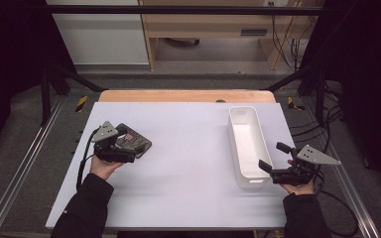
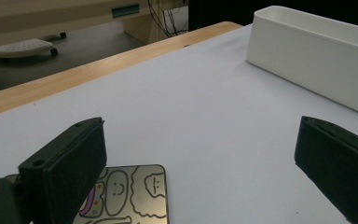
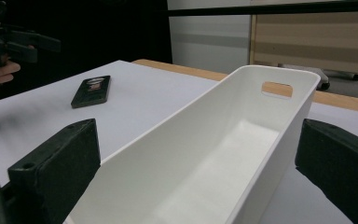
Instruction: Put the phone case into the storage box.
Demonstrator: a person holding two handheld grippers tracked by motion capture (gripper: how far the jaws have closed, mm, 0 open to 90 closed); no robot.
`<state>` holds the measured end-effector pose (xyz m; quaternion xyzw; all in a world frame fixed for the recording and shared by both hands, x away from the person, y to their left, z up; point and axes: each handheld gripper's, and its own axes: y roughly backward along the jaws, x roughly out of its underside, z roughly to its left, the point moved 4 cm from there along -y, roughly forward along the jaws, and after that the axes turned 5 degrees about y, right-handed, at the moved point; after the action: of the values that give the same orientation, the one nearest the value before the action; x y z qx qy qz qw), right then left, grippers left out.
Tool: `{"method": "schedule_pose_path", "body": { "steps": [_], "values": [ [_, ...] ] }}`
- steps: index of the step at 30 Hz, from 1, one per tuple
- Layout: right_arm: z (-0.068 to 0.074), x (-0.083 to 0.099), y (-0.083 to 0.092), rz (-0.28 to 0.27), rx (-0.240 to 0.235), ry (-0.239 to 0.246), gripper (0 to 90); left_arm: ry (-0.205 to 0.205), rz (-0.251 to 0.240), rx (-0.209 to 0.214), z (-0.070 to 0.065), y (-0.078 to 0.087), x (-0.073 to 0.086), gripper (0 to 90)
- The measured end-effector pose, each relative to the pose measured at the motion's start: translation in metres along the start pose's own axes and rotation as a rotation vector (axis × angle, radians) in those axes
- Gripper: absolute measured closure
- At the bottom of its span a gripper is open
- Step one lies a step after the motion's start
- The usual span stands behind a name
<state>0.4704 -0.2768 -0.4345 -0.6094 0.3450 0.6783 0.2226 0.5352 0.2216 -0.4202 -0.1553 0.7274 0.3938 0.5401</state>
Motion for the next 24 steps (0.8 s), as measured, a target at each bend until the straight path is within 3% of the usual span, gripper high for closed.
{"method": "schedule_pose_path", "body": {
  "steps": [14, 24],
  "values": [
    [0.000, 0.000, 0.000, -0.001, -0.002, -0.001, 0.3, -0.008, 0.073, -0.037, 0.010, -0.024, -0.002, 3.1],
    [0.000, 0.000, 0.000, -0.001, -0.001, -0.005, 0.2, 0.002, 0.105, -0.067, 0.020, -0.040, -0.003, 15.0]
  ]
}}
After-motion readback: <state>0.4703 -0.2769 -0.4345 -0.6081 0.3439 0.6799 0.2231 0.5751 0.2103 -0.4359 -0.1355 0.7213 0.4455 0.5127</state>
